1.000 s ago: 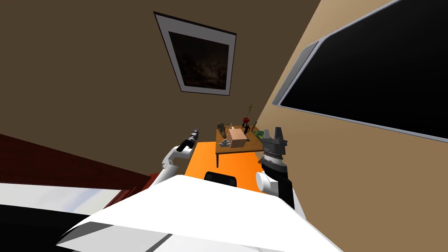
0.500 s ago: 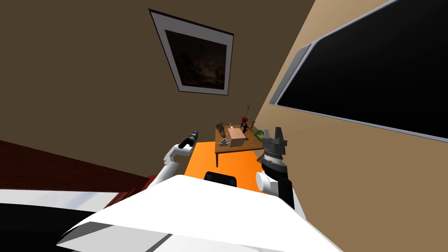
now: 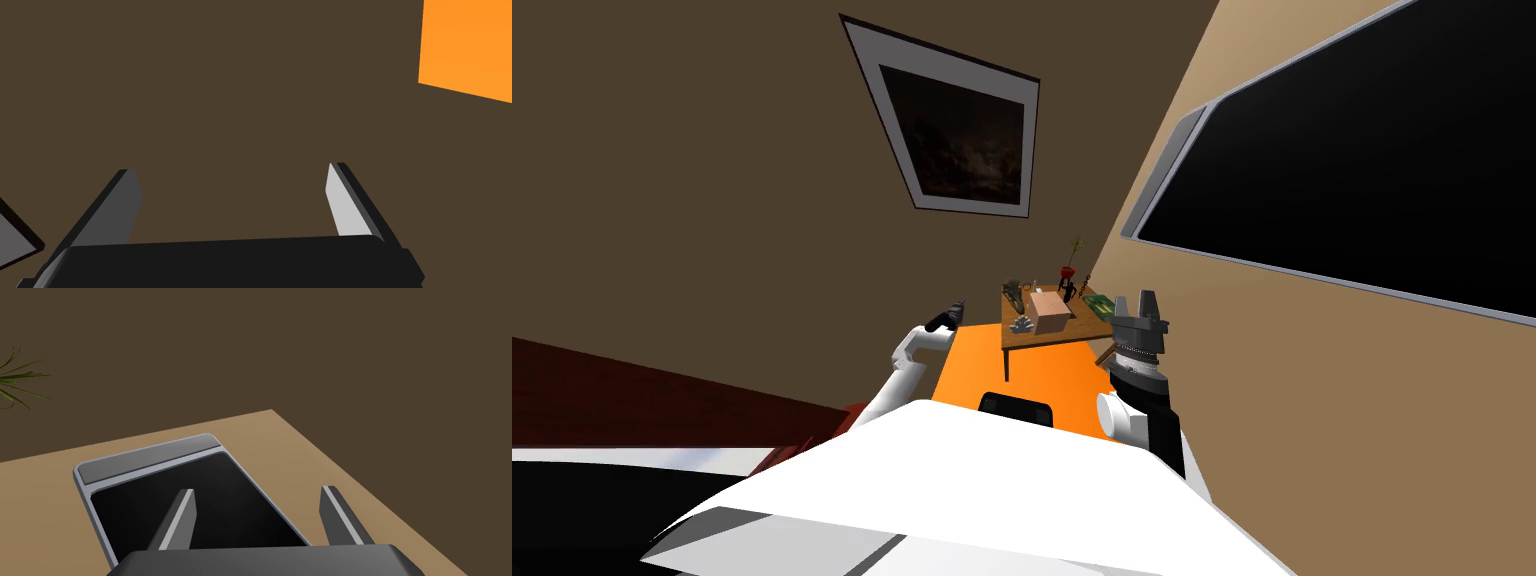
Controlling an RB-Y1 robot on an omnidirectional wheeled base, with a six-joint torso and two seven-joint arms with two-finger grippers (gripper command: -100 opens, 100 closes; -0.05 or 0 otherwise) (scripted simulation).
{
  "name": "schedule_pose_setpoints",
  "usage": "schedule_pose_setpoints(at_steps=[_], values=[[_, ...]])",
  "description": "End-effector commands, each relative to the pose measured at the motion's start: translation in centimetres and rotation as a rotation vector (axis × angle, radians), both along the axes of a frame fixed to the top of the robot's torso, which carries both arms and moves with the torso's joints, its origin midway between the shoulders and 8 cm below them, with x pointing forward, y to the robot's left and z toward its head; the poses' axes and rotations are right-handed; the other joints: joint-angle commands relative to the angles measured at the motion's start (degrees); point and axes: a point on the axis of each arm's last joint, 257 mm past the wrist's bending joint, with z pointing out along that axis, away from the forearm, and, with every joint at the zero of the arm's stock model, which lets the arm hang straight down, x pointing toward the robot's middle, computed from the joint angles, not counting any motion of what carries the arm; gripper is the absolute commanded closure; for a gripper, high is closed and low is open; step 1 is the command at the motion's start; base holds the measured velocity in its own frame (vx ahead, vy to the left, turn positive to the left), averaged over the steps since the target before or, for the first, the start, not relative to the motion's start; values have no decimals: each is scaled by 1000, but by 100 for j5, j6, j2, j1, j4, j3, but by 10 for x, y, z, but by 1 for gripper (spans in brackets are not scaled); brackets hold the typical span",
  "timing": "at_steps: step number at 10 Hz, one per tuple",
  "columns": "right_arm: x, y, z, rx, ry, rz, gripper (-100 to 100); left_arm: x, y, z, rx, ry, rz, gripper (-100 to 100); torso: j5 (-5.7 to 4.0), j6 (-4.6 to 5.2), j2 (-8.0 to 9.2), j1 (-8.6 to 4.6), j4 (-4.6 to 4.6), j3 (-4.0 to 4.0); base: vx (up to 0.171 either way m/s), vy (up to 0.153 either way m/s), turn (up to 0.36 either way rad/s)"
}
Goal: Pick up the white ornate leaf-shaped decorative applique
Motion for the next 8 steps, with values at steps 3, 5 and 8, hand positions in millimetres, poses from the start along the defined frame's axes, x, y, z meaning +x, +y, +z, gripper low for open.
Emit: schedule_pose_setpoints(at_steps=[3,5,8], values=[[0,0,0,0,0,0,0,-1,9,-24,-43,93,50,-100,0,-3,-1,1,0,0,-5,-5,-57],[0,0,0,0,0,0,0,-6,10,-31,-48,127,60,-100,0,-2,-1,-2,-1,-1,-4,-5,-34],[0,0,0,0,0,0,0,-9,15,-46,-80,192,94,-100,-1,-2,-4,-3,-1,-3,1,-11,-57]])
